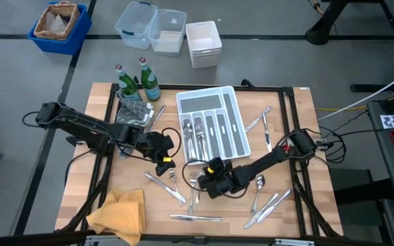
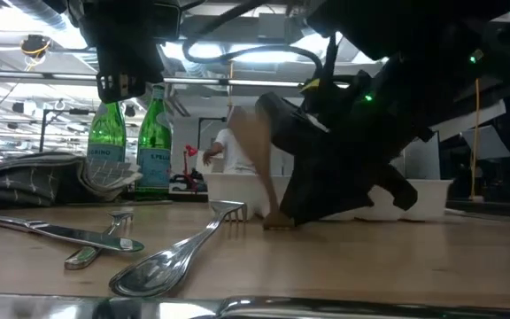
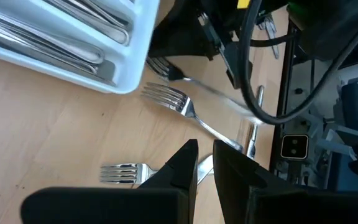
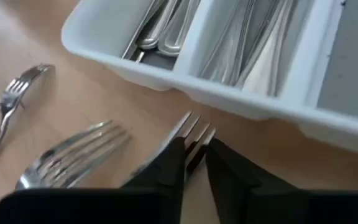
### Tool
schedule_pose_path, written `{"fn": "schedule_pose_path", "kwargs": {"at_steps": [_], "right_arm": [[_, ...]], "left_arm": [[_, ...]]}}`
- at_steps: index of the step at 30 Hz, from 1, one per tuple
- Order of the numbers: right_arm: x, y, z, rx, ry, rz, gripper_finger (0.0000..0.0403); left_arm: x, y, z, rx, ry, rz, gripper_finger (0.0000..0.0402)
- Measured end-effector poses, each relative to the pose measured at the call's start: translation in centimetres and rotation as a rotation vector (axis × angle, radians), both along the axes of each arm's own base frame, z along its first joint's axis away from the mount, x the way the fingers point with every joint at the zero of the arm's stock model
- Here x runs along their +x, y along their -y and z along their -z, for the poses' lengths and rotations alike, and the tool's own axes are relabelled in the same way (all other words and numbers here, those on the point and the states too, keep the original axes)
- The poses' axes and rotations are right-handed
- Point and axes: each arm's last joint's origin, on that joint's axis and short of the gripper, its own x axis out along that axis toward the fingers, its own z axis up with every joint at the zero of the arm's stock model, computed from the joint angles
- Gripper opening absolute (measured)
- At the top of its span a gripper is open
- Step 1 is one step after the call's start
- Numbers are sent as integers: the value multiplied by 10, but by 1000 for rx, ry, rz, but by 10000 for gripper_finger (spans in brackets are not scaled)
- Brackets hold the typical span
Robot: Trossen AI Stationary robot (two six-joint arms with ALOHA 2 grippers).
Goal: Sort silverware
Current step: Put the silver fork into the silverware tray
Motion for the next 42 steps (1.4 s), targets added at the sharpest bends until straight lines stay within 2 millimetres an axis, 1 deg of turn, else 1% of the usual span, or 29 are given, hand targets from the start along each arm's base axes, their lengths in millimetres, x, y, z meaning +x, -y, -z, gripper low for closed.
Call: {"fn": "schedule_pose_path", "kwargs": {"at_steps": [5, 7, 12, 17, 23, 35, 42], "right_arm": [[3, -3, 5, 29, 35, 16, 15], [5, -4, 5, 41, 47, 7, 7], [5, -5, 5, 38, 55, 6, 12], [5, -5, 4, 37, 58, 7, 4], [6, -6, 3, 42, 66, 5, 6], [16, -13, -10, 94, 79, -47, 4], [17, -14, -14, 99, 87, -49, 3]], "left_arm": [[0, 0, 0, 0, 0, 0, 40], [0, 0, 0, 0, 0, 0, 40], [0, 0, 0, 0, 0, 0, 40], [0, 0, 0, 0, 0, 0, 40], [0, 0, 0, 1, 0, 1, 40], [0, 0, 0, 13, 4, 13, 40], [0, 0, 0, 13, 4, 13, 40]]}}
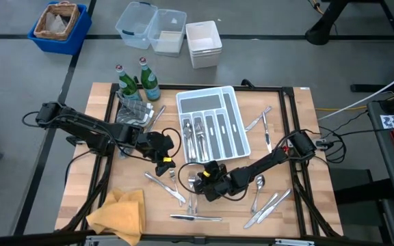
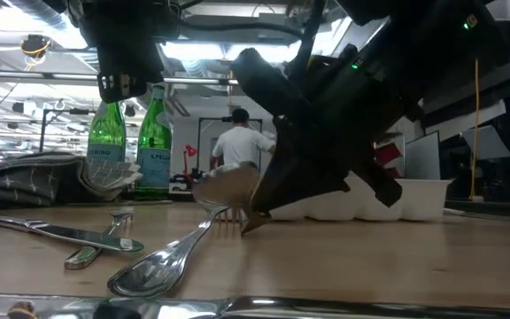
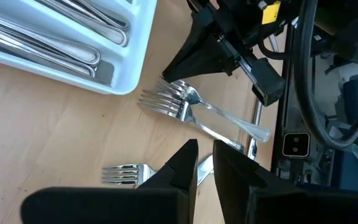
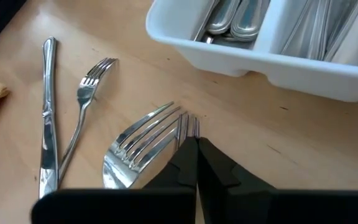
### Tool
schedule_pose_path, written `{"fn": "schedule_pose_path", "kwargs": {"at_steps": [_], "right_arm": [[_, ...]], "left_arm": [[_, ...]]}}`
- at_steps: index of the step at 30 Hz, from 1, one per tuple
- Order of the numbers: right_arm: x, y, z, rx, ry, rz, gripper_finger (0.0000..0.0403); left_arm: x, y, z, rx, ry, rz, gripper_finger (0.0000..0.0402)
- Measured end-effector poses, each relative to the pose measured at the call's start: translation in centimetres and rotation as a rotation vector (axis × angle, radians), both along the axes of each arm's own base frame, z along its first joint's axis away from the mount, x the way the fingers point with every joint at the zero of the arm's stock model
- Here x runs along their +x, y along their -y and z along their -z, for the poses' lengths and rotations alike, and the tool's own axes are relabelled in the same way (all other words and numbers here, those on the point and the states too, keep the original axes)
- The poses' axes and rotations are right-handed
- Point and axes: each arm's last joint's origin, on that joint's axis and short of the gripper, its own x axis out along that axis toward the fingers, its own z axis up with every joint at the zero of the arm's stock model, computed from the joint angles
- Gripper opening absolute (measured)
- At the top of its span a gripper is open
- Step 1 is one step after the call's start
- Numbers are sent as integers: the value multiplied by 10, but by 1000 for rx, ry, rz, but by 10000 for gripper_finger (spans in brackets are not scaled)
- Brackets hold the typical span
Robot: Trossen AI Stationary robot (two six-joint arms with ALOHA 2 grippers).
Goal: Sort silverware
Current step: Put the silver fork into the silverware tray
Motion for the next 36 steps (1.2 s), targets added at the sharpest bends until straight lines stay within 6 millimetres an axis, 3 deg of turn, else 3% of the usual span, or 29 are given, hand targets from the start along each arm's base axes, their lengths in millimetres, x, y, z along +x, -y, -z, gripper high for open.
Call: {"fn": "schedule_pose_path", "kwargs": {"at_steps": [16, 36], "right_arm": [[-2, 1, -14, 6, 14, -11, 2], [-29, 18, -91, -112, -6, -90, 2]], "left_arm": [[0, 0, 0, 0, 0, 0, 40], [0, 0, 0, -1, 1, 0, 40]]}}
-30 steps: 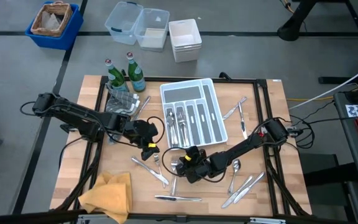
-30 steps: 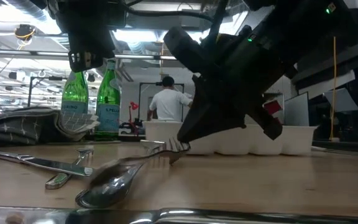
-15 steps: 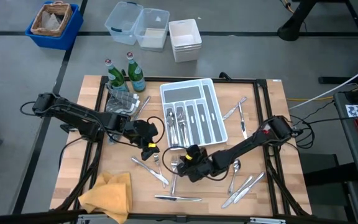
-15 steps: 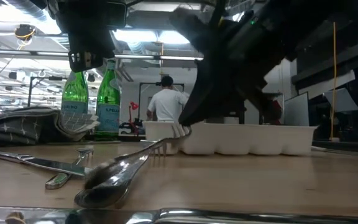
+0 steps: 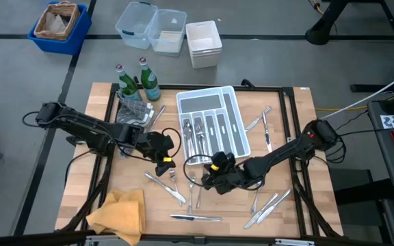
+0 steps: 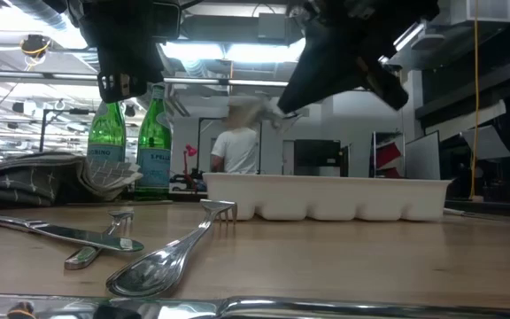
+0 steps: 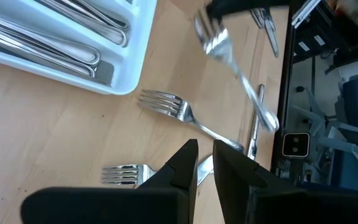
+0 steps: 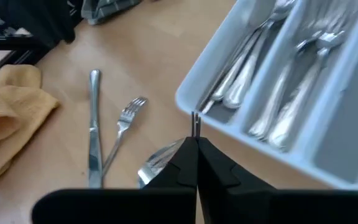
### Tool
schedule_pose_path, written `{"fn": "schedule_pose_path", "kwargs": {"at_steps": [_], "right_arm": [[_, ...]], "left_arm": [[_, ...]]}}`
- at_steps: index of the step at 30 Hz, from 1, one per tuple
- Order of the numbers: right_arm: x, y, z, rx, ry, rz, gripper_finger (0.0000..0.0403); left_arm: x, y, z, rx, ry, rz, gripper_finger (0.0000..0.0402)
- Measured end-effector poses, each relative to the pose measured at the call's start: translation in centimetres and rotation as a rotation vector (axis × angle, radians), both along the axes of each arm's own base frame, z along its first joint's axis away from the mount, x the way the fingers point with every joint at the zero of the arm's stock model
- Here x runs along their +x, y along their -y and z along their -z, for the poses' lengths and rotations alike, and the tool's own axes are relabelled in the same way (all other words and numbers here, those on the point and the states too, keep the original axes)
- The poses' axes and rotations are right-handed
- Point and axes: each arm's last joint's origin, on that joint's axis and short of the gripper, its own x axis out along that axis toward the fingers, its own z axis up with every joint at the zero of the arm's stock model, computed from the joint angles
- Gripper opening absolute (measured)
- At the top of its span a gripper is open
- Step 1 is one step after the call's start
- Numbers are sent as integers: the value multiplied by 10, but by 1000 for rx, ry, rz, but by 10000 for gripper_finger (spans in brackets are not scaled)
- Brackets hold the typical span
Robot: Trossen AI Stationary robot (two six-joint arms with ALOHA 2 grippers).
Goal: Sort silverware
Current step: Put the silver fork into the silverware tray
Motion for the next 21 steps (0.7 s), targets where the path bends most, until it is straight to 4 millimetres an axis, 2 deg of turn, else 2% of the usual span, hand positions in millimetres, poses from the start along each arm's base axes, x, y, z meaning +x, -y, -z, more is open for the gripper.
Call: {"fn": "schedule_pose_path", "kwargs": {"at_steps": [4, 10, 17, 21], "right_arm": [[-5, 18, -16, -58, -21, 8, 2], [-1, 60, -35, -138, -68, -35, 2], [9, 124, -38, -165, -169, -186, 2], [13, 157, -40, -171, -169, -261, 2]], "left_arm": [[0, 0, 0, 0, 1, 0, 40], [0, 0, 0, 5, 7, -7, 40], [1, -1, 0, 23, 12, -27, 40], [1, -2, 0, 46, 15, -64, 40]]}}
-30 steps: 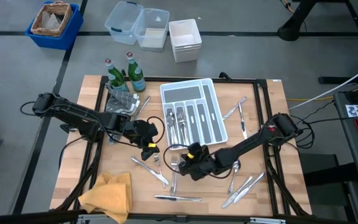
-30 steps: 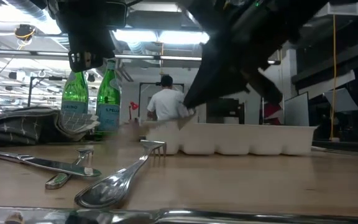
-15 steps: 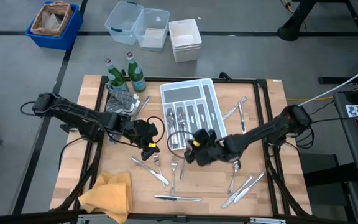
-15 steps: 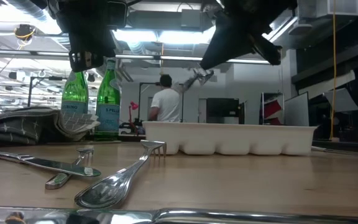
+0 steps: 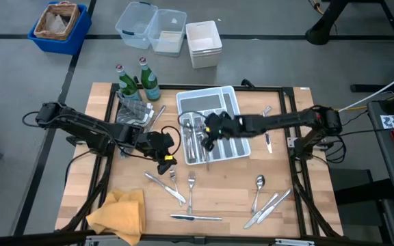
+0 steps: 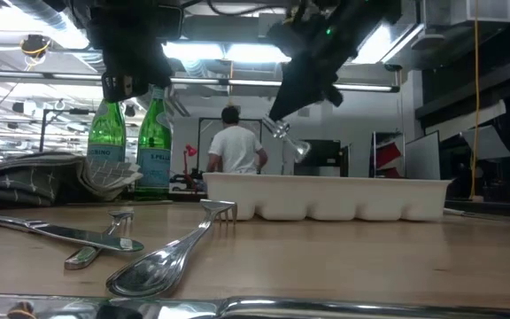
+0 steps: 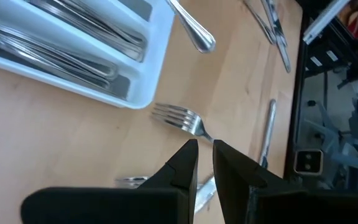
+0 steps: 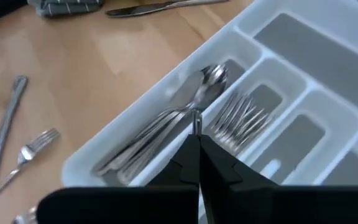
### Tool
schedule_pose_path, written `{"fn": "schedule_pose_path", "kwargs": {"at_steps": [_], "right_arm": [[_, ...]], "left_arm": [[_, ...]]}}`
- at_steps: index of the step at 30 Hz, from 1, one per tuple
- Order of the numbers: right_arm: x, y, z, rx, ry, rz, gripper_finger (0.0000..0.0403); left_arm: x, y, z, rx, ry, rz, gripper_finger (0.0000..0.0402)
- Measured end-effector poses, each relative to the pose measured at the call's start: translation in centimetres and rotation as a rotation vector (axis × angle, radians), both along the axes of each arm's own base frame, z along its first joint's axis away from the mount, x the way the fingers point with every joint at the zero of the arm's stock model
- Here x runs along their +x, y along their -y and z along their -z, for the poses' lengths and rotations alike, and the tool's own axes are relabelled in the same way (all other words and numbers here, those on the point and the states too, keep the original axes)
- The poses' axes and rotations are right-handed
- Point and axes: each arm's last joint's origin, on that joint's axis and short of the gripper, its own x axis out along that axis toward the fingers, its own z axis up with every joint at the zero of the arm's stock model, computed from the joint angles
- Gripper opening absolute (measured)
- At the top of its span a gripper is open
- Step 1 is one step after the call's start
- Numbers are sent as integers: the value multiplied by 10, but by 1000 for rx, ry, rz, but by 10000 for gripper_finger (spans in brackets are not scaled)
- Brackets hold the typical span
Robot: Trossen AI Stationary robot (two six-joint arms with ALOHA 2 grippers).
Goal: Sort silverware
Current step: Put the silver fork into the silverware tray
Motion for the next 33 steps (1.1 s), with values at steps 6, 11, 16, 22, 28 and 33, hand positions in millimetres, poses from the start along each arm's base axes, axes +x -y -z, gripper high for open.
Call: {"fn": "schedule_pose_path", "kwargs": {"at_steps": [6, 11, 16, 22, 28, 33], "right_arm": [[3, 45, -3, 2, 60, -60, 3], [3, 71, 9, -8, 16, -57, 3], [14, 83, 27, 4, 29, -95, 3], [22, 85, 42, 31, 32, -127, 3], [27, 85, 63, 88, -11, -152, 3], [29, 86, 72, 90, -32, -140, 3]], "left_arm": [[0, -2, 0, 40, 7, -48, 40], [1, -3, 0, 59, 11, -76, 40], [1, -4, 0, 68, 12, -118, 40], [1, -5, 0, 65, 13, -149, 40], [1, -5, 0, 67, 14, -151, 40], [1, -5, 0, 68, 13, -151, 40]]}}
